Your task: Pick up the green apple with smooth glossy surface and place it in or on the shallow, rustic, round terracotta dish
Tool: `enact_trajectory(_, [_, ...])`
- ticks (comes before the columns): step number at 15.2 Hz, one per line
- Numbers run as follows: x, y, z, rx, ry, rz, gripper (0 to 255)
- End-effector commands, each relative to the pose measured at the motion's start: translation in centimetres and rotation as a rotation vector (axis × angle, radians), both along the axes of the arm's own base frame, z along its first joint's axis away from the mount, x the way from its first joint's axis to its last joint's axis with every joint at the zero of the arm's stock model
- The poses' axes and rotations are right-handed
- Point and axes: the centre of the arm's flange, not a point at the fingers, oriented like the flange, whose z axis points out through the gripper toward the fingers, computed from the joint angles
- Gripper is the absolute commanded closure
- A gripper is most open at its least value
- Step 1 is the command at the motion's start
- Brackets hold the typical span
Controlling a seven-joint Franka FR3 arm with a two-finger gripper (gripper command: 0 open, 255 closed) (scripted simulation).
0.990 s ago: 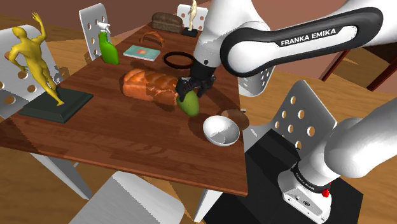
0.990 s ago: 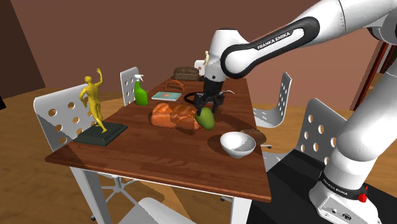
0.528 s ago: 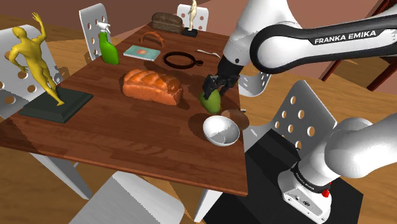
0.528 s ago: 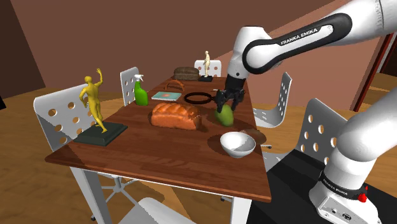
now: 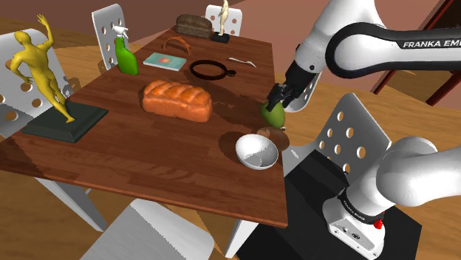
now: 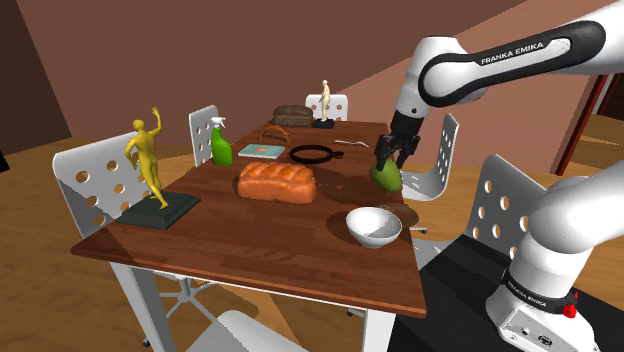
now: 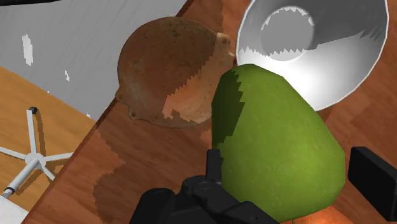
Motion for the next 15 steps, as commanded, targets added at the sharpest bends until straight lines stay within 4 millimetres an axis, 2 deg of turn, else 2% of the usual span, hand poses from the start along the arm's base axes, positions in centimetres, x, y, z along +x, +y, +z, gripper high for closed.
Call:
enact_trajectory(1, [-1.4,-2.5,0.2,0.001,0.000,0.002,255])
enact_trajectory(4, [-3.5,-6.2,0.6,0.001,0.000,0.002,255])
enact_trajectory(15, [-3.5,-6.2,-5.2,0.001,0.000,0.002,255])
